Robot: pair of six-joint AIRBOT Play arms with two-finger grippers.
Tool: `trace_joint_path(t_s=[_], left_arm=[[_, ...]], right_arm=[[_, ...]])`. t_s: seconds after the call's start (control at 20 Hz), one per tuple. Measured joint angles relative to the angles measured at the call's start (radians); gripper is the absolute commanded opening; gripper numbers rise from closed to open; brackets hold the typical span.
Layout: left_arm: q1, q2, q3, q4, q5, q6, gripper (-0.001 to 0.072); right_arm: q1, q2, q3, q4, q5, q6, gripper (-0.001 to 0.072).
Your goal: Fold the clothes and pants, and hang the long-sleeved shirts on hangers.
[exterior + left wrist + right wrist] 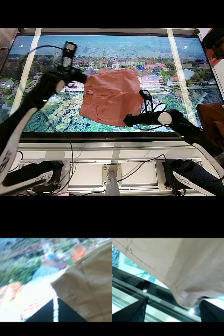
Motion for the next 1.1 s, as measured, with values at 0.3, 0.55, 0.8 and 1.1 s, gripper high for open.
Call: trace_joint_path(t_s=[0.3,0.55,0.8,1.1], left_arm=[[0.112,0.19,-0.04,-0.005,-0.36,0.043,0.0011],[0.183,0.219,-0.241,-0.293,-0.449,0.246,0.0022],[0.203,0.222,-0.409,-0.492,-0.373,0.324,0.0353],[0.227,0.158,-0.458,-0.675,-0.332,0.354,0.0353]], right_arm=[[-0.074,0.096,0.068,-0.172,0.22,0.0,0.0692],[-0.102,0.117,0.077,-0.328,0.294,-0.002,0.0692],[-0.108,0.122,0.08,-0.436,0.28,-0.002,0.0692],[-0.108,0.122,0.08,-0.481,0.243,-0.002,0.0692]])
